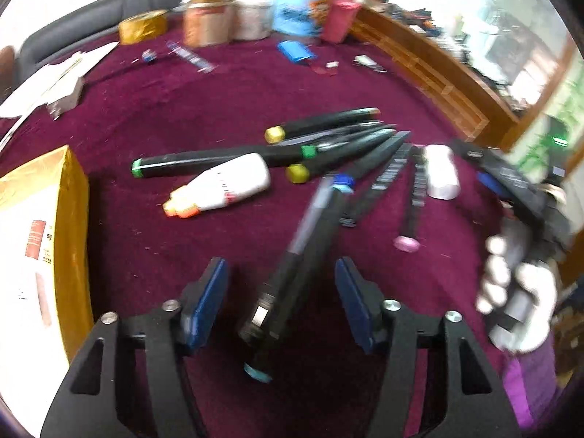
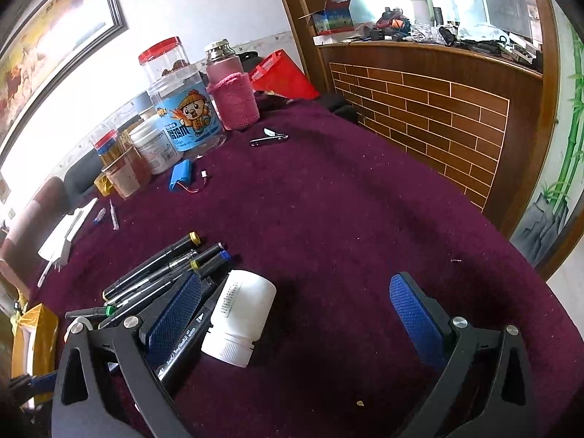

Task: Organize rigid objects
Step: 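Grasp the clear ballpoint pen with the left gripper, then carry the pen toward the box while the right gripper grasps a black marker, then lower the pen and the marker into the box and open both grippers, then grasp the white pill bottle with the right gripper, then grasp two black markers with the left gripper while the right gripper holds the pill bottle, then carry the markers and the pill bottle over the box and lower them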

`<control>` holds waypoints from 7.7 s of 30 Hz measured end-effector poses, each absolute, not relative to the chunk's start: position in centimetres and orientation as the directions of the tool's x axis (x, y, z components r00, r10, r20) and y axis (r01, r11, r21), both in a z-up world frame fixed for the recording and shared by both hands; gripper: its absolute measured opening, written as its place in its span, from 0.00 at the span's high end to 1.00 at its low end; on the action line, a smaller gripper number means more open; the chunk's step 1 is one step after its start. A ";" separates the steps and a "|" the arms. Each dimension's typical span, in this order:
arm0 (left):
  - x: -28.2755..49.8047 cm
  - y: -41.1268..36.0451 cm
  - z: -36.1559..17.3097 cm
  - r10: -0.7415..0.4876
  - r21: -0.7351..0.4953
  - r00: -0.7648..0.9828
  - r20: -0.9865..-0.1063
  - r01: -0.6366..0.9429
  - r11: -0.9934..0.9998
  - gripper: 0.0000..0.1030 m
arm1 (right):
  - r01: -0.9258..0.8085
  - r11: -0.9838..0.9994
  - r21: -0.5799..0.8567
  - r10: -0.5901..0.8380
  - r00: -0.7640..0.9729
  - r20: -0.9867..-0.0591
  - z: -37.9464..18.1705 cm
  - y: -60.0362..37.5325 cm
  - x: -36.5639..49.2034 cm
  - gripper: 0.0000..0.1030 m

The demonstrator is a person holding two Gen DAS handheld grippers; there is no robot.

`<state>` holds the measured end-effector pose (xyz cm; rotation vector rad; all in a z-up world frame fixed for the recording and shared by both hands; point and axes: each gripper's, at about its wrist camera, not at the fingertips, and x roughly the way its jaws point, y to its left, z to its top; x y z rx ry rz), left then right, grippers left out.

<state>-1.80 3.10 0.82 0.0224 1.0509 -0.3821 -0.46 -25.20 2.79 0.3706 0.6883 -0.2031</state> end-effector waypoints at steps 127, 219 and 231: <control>1.3 34.0 1.1 -0.379 -0.544 0.579 -0.722 -0.136 0.828 0.76 | -0.353 0.863 0.360 0.472 0.314 -0.824 3.4 18.9 4.8 0.75; -5.9 0.8 1.6 -0.329 -0.127 0.457 -0.826 0.418 0.900 0.70 | 0.195 0.866 0.461 0.189 0.726 -0.661 0.6 -25.0 0.6 0.53; -5.3 1.0 2.1 -0.449 -0.262 0.485 -0.750 0.405 0.876 0.89 | 0.191 0.861 0.470 0.197 0.729 -0.656 0.6 -25.2 0.5 0.53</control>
